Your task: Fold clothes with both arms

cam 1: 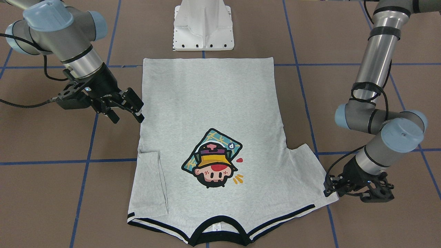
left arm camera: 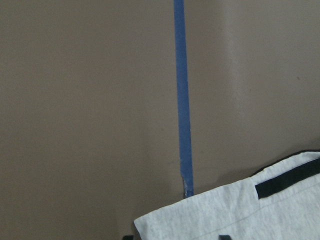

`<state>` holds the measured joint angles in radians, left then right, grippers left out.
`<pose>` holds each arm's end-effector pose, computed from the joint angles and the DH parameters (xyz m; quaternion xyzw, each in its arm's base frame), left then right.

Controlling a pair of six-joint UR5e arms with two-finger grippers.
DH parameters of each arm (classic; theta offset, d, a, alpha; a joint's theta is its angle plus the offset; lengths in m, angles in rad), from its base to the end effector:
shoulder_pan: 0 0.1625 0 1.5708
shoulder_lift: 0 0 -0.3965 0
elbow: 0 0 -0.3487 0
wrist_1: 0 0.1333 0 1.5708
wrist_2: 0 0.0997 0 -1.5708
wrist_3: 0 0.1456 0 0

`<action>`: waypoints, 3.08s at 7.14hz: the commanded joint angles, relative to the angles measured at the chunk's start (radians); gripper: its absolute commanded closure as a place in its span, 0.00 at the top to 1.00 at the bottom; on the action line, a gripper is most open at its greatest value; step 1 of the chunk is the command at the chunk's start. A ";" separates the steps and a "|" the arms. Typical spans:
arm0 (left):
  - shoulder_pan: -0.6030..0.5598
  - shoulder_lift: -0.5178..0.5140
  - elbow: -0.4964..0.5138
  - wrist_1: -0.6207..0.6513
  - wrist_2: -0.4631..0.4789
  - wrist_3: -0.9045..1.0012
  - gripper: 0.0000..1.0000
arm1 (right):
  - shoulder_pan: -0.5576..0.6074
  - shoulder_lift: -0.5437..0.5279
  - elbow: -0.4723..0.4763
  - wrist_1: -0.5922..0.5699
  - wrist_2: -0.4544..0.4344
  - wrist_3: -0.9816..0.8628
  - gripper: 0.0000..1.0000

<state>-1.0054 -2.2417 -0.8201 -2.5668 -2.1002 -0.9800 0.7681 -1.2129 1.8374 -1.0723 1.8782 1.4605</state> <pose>0.3537 -0.6691 0.4983 0.1418 0.4660 -0.0649 0.8709 -0.3624 -0.4741 0.3002 0.1064 -0.5313 0.1930 0.8180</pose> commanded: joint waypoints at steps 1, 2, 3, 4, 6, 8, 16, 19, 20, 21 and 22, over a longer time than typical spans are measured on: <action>0.001 -0.001 0.006 -0.003 0.000 -0.002 0.16 | -0.003 0.006 0.000 0.000 -0.010 0.000 1.00; 0.001 0.004 0.004 -0.001 0.000 0.001 0.00 | -0.001 0.006 0.000 0.000 -0.010 0.000 1.00; 0.001 -0.002 -0.002 0.000 -0.006 0.004 0.00 | -0.001 0.006 0.000 -0.001 -0.008 0.000 1.00; -0.002 -0.004 -0.040 0.008 -0.011 0.001 0.00 | -0.001 0.004 0.000 0.000 -0.008 0.000 1.00; 0.004 -0.038 -0.228 0.243 -0.021 -0.055 0.00 | -0.003 0.004 -0.001 0.000 -0.008 0.000 1.00; 0.133 -0.131 -0.228 0.261 0.036 -0.240 0.00 | -0.003 0.007 -0.006 0.000 -0.010 0.000 1.00; 0.177 -0.282 0.029 0.137 0.236 -0.279 0.56 | -0.001 0.010 -0.018 -0.001 -0.010 -0.003 1.00; 0.177 -0.154 -0.208 0.137 0.163 -0.290 0.65 | -0.050 0.009 0.002 -0.102 -0.036 0.007 1.00; 0.175 -0.083 -0.320 0.142 0.107 -0.295 0.65 | -0.152 0.004 0.061 -0.224 -0.139 0.026 1.00; 0.180 0.000 -0.434 0.137 0.080 -0.346 0.66 | -0.230 0.006 0.150 -0.408 -0.171 0.103 0.99; 0.182 0.120 -0.579 0.135 0.034 -0.350 0.73 | -0.333 -0.005 0.216 -0.479 -0.189 0.214 0.98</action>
<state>-0.8259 -2.2447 -1.2421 -2.4293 -2.0164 -1.3110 0.5503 -1.2100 1.9681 -1.4243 1.7250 1.5633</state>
